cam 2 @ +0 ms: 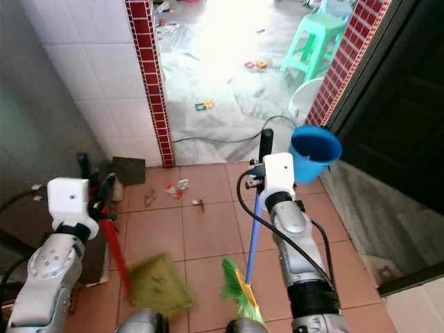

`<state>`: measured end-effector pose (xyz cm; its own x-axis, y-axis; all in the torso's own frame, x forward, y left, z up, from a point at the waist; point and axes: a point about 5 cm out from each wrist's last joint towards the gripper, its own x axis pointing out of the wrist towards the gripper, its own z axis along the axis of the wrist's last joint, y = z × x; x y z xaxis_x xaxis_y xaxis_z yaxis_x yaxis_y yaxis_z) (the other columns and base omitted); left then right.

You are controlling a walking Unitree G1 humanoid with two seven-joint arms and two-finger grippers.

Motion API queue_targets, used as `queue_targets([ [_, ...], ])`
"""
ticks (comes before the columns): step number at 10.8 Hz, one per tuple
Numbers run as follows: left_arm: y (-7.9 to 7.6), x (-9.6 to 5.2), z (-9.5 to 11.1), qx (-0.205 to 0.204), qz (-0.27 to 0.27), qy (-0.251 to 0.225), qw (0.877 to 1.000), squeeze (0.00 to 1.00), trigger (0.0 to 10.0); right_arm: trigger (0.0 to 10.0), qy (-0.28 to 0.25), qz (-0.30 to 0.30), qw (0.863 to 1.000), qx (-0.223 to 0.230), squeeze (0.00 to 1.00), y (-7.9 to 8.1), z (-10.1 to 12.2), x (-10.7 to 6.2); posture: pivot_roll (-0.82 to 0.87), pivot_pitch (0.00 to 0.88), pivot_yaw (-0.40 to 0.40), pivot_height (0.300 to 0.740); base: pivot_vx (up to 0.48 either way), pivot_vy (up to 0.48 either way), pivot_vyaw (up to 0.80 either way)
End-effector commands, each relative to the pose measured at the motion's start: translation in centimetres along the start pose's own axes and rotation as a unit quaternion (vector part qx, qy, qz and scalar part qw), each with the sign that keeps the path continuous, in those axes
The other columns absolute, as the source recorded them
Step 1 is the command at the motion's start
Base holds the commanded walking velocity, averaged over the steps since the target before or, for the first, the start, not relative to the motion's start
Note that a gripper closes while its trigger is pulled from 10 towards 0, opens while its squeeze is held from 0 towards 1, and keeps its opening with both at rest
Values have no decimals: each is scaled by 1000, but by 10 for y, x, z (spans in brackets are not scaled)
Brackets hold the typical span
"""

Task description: Sweep floor

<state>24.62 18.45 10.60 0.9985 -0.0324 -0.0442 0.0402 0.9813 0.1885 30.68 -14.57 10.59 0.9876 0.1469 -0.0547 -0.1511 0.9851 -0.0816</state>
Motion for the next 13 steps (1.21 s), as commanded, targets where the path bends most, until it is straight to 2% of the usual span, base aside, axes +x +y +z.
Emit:
queue_targets([
  [1, -1, 4, 22, 46, 2, -52, 998, 0, 10000, 10000, -18, -4, 999, -35, 0, 0, 9, 4, -10, 73, 10, 740, 0, 0, 0],
  [2, -5, 5, 22, 30, -7, -46, 998, 0, 10000, 10000, -35, -7, 999, -30, 0, 2, 16, 5, -6, 76, 16, 740, 0, 0, 0],
  [4, -11, 5, 23, 2, -13, -47, 999, 0, 10000, 10000, -36, -16, 999, -25, 0, 3, 13, 5, 1, 80, 20, 740, 0, 0, 0],
  [5, -12, 4, 29, -2, -8, -51, 999, 0, 10000, 10000, -32, -9, 998, -55, 0, 8, 11, 4, 1, 82, 17, 740, 0, 0, 0],
  [6, -13, 6, 35, 16, -6, -65, 998, 0, 10000, 10000, -37, 1, 998, -57, 0, 11, 12, 4, 10, 87, 10, 740, 0, 0, 800],
  [10, -16, 7, 33, 11, -7, -56, 998, 0, 10000, 10000, -40, 6, 998, -49, 0, 14, 16, 11, 9, 88, -5, 740, 0, -428, 800],
  [12, -16, 8, 32, 12, -3, -53, 999, 0, 10000, 10000, -56, 9, 997, -57, 0, 17, 23, 13, 11, 90, -7, 740, 0, -401, 241],
  [13, -16, 8, 31, 21, 0, -51, 998, 0, 10000, 10000, -61, 11, 996, -66, 0, 19, 24, 13, 8, 91, -7, 740, 0, 0, 0],
])
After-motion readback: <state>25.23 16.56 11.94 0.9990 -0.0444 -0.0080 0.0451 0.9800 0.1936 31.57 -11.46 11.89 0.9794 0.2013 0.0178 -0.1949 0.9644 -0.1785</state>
